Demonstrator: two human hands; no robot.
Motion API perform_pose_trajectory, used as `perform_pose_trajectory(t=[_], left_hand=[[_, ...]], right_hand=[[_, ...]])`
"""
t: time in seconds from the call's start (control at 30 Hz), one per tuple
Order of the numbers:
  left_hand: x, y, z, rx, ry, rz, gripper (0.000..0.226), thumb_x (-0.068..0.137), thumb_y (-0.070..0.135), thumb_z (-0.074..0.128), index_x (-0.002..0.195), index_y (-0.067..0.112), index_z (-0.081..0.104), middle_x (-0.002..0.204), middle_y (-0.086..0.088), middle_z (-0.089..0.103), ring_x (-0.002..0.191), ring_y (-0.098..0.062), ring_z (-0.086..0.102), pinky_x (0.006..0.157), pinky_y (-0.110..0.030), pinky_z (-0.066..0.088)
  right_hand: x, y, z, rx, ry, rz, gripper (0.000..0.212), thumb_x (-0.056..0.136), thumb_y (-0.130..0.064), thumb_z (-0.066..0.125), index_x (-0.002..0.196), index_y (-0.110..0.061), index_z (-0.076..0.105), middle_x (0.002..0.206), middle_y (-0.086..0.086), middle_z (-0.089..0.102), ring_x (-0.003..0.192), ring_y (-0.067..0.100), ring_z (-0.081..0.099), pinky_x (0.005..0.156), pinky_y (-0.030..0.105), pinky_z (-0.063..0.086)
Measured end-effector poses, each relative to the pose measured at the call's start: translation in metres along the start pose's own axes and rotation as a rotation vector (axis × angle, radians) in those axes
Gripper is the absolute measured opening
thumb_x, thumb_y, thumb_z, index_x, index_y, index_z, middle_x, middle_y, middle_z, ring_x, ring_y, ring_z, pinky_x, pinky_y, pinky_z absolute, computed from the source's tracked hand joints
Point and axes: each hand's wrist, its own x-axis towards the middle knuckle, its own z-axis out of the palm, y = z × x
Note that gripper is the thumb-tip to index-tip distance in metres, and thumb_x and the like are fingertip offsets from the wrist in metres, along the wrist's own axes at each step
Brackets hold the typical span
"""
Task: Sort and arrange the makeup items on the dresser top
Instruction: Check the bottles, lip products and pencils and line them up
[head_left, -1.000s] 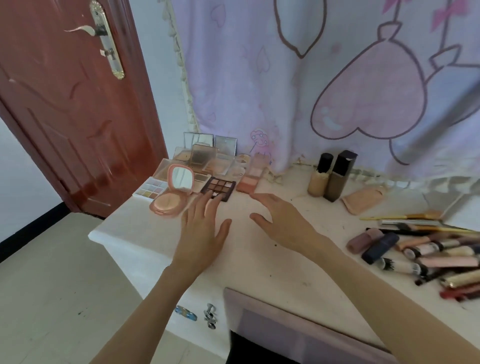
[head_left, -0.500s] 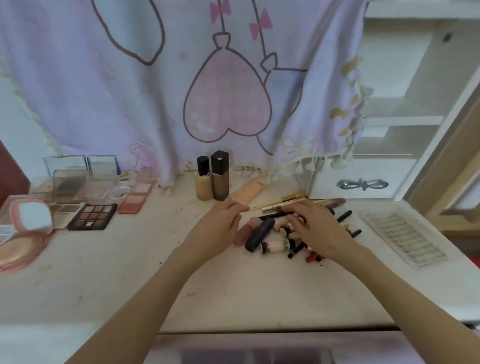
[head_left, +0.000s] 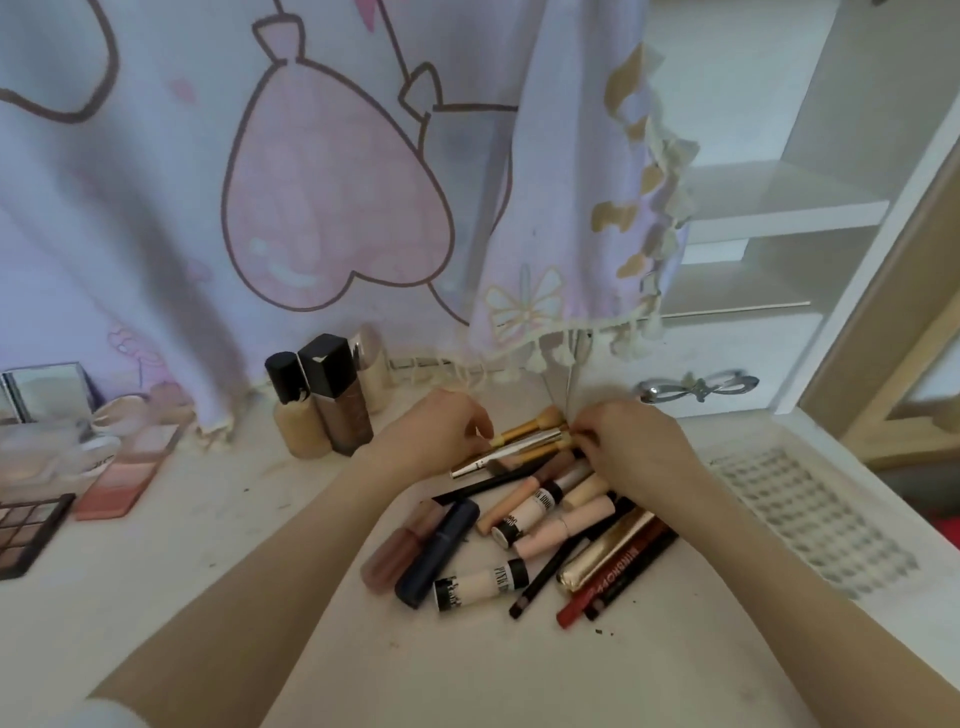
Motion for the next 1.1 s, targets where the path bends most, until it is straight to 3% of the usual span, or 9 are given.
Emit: perform_pose_trajectory(t=[0.23,0.4,0.6,0.9,1.1], left_hand=[[0.012,0.000,0.001,0.002,-0.012,0.007,0.023,0.088,0.028,0.060,0.107,0.016,0.066,0.092,0.003,0.060,0.081,-0.006,0.049,0.070,-0.016,0.036],[0.013,0.002,0.003,0.015,-0.009,0.002,0.026,0.089,0.024,0.056,0.112,0.014,0.063,0.104,-0.002,0.064,0.095,-0.015,0.055,0.079,-0.023,0.043],[0.017,0.000,0.009,-0.002,-0.017,-0.042,0.024,0.085,0.027,0.061,0.107,0.016,0.062,0.098,0.000,0.061,0.095,-0.018,0.055,0.082,-0.029,0.047],[0.019,0.003,0.006,0.034,-0.069,-0.060,0.022,0.083,0.025,0.059,0.104,0.017,0.063,0.098,-0.001,0.061,0.093,-0.020,0.057,0.083,-0.033,0.050],[0.018,0.007,0.002,0.136,-0.160,-0.069,0.026,0.086,0.025,0.053,0.105,0.010,0.063,0.100,-0.009,0.063,0.093,-0.025,0.058,0.082,-0.035,0.049]], right_hand=[[0.013,-0.003,0.003,-0.223,-0.041,-0.121,0.026,0.092,-0.020,0.049,0.113,-0.022,0.063,0.111,0.001,0.061,0.100,0.025,0.059,0.069,0.029,0.041],[0.008,-0.001,0.003,-0.239,-0.016,-0.154,0.026,0.095,-0.019,0.046,0.114,-0.020,0.063,0.111,-0.001,0.057,0.105,0.024,0.058,0.076,0.033,0.045],[0.003,0.000,0.004,-0.196,-0.039,-0.152,0.026,0.097,-0.018,0.041,0.116,-0.020,0.059,0.111,0.000,0.051,0.104,0.022,0.055,0.066,0.030,0.036],[0.004,0.008,0.011,-0.117,0.008,-0.219,0.024,0.096,-0.018,0.043,0.114,-0.020,0.058,0.115,-0.005,0.058,0.118,0.016,0.042,0.084,0.027,0.037],[0.004,0.012,0.009,-0.054,-0.012,-0.254,0.030,0.098,-0.025,0.040,0.114,-0.029,0.064,0.113,-0.007,0.058,0.116,0.013,0.042,0.079,0.021,0.029]])
